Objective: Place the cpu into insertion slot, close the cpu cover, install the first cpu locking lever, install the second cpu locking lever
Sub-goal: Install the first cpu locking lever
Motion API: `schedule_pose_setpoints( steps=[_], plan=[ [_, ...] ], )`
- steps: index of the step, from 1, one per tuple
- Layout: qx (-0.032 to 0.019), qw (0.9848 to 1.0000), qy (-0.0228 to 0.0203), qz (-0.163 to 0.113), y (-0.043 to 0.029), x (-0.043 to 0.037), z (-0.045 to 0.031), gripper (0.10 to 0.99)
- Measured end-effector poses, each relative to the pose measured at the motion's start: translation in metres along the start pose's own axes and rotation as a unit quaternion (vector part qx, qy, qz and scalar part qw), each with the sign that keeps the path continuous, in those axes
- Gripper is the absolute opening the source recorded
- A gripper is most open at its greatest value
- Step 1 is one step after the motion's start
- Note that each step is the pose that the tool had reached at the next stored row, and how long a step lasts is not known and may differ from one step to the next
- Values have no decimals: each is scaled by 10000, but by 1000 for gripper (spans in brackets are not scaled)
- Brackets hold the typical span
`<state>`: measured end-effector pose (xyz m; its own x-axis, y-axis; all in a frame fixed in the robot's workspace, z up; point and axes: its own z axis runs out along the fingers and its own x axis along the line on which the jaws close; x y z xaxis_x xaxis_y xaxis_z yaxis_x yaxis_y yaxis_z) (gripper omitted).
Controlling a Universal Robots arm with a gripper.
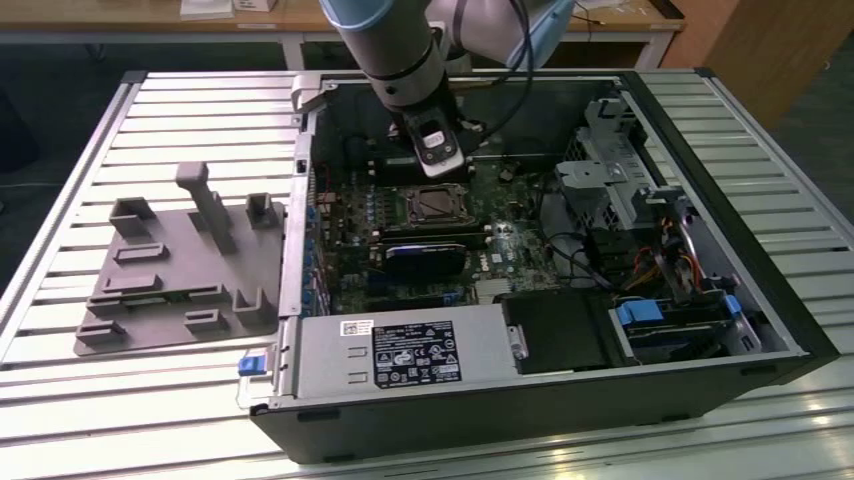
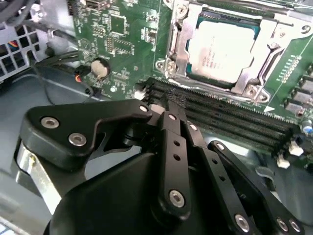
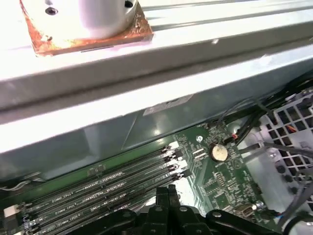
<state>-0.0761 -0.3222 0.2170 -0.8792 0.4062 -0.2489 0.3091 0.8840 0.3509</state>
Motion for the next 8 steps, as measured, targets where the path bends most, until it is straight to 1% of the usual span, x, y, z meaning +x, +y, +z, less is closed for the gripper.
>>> schedule_pose_setpoints(
  steps=[7,8],
  plan=[
    [-1,10000,1,1,4,-3,-9,102],
    [8,10000,12,1,4,-3,-9,102]
  ],
)
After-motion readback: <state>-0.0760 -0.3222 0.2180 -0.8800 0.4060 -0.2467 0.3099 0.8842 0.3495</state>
